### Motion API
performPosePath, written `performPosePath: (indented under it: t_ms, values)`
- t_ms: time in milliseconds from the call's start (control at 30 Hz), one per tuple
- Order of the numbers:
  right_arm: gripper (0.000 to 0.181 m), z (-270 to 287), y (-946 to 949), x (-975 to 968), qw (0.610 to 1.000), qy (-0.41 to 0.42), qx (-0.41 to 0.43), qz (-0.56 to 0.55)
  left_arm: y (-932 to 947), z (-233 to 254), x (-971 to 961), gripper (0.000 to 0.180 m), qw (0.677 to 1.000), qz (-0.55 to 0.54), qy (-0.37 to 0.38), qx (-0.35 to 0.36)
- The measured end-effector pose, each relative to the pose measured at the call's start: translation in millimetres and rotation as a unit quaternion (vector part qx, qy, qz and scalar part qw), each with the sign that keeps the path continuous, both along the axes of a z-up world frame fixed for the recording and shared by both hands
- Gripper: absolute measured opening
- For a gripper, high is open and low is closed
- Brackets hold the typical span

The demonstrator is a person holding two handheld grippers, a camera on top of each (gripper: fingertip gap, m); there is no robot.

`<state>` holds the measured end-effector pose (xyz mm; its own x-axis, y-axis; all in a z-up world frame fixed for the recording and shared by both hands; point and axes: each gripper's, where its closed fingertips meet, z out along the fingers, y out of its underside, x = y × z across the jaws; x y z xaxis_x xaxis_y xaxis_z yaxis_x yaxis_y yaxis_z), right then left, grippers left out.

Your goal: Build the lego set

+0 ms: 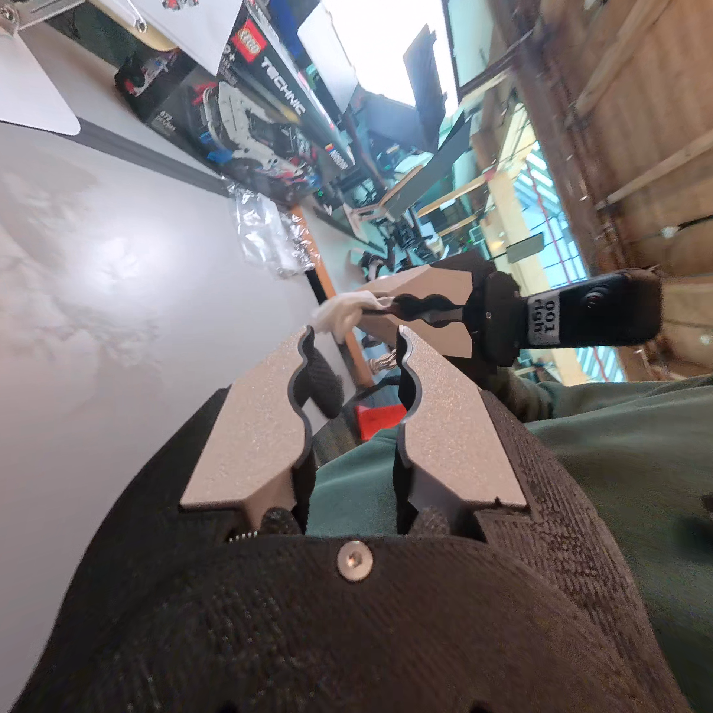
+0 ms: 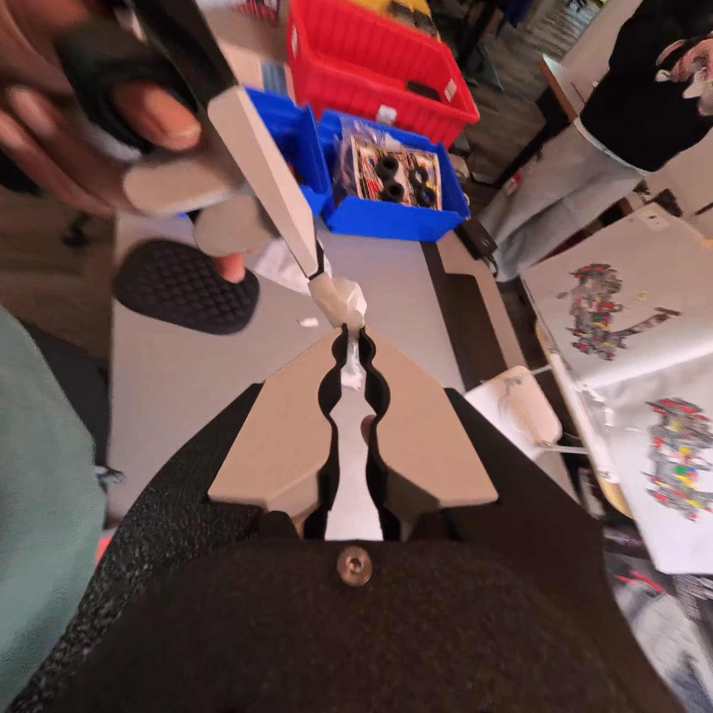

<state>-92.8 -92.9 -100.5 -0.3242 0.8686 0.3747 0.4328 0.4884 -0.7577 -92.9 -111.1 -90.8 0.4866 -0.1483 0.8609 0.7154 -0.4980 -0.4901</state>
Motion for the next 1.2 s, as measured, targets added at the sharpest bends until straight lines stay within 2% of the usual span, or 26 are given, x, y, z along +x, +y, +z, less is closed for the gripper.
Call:
performPosePath:
  t_ms: [167,267,367,467,600,667,833,933,1067,1133,1167,1200]
  values:
    - [0.002,-23,6,-12,0.992,-0.033,0.120,-0.011,17,-22,-3,0.034,0.997,0.010,0.066,-0.046]
    - [0.002,-26,6,-15,0.990,-0.034,0.136,-0.009,24,-27,-6,0.034,0.996,0.012,0.072,-0.047]
    - [0.002,-20,1,-10,0.998,-0.020,0.067,0.002,25,-21,-2,0.032,0.998,-0.012,0.059,-0.019]
    - [0.003,-7,-10,-3,0.998,0.003,-0.050,0.033,21,-9,3,0.019,0.998,-0.049,0.033,0.034]
    - [0.006,16,-27,8,0.975,0.009,-0.209,0.079,9,13,12,0.008,0.987,-0.114,-0.017,0.115]
    - [0.011,28,-31,12,0.961,0.008,-0.258,0.096,4,21,12,0.002,0.981,-0.134,-0.029,0.140]
    - [0.035,41,-19,9,0.974,0.028,-0.206,0.087,-1,32,12,0.000,0.973,-0.166,-0.038,0.158]
    - [0.037,38,-25,9,0.977,0.010,-0.189,0.102,1,35,11,0.000,0.972,-0.161,-0.054,0.161]
    - [0.009,35,-17,3,0.980,0.016,-0.184,0.070,5,31,7,0.000,0.975,-0.140,-0.072,0.157]
    - [0.001,28,-12,1,0.979,0.008,-0.195,0.053,9,26,2,0.000,0.977,-0.118,-0.088,0.151]
    - [0.001,22,-8,1,0.978,0.000,-0.206,0.040,11,21,-1,0.004,0.980,-0.106,-0.087,0.144]
    - [0.001,15,-1,2,0.976,-0.004,-0.215,0.022,14,13,-6,0.016,0.984,-0.093,-0.079,0.133]
